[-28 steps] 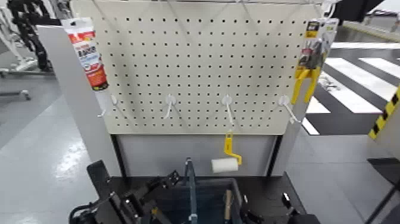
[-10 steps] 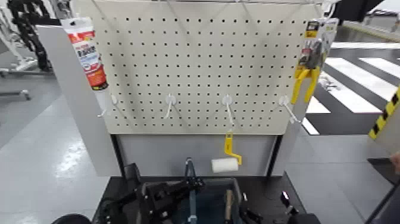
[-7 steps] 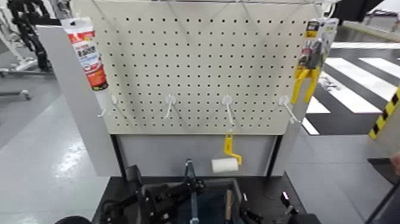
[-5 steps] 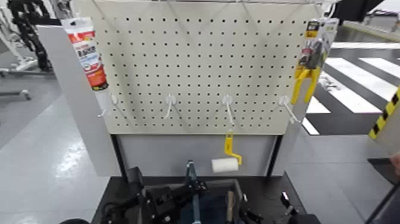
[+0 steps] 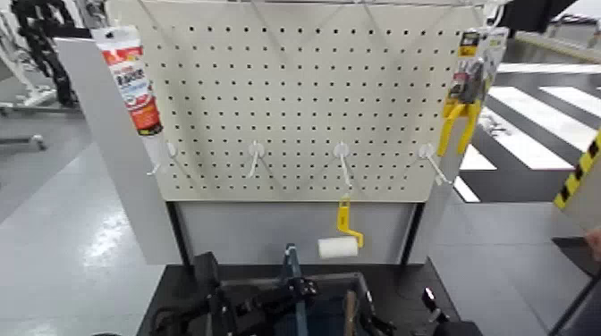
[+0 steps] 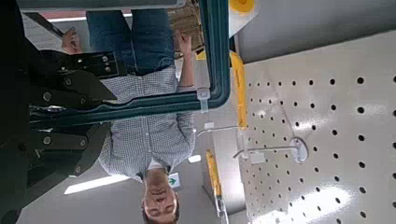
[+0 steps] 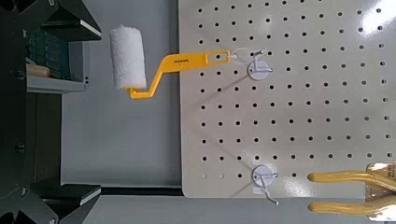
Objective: Grasp the handle of the crate.
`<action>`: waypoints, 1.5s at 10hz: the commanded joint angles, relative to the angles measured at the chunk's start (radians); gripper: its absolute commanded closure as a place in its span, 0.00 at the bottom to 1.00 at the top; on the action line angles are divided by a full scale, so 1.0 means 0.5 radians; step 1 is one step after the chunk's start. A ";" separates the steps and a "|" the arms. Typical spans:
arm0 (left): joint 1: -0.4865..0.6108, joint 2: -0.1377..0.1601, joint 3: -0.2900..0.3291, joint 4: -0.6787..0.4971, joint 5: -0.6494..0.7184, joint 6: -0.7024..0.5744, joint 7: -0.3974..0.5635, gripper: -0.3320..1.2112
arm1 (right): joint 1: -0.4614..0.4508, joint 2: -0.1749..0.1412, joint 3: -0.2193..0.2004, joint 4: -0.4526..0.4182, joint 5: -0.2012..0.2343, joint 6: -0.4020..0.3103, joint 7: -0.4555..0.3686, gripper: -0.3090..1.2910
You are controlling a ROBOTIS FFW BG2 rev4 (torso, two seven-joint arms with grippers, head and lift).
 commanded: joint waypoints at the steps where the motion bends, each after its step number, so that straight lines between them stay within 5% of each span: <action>1: 0.032 0.012 -0.013 -0.076 0.061 0.074 0.016 0.98 | 0.003 0.006 -0.003 -0.001 0.009 0.000 0.000 0.29; 15: 0.081 0.003 0.002 -0.186 0.150 0.135 0.019 0.98 | 0.003 0.012 0.000 0.008 0.076 -0.049 -0.009 0.29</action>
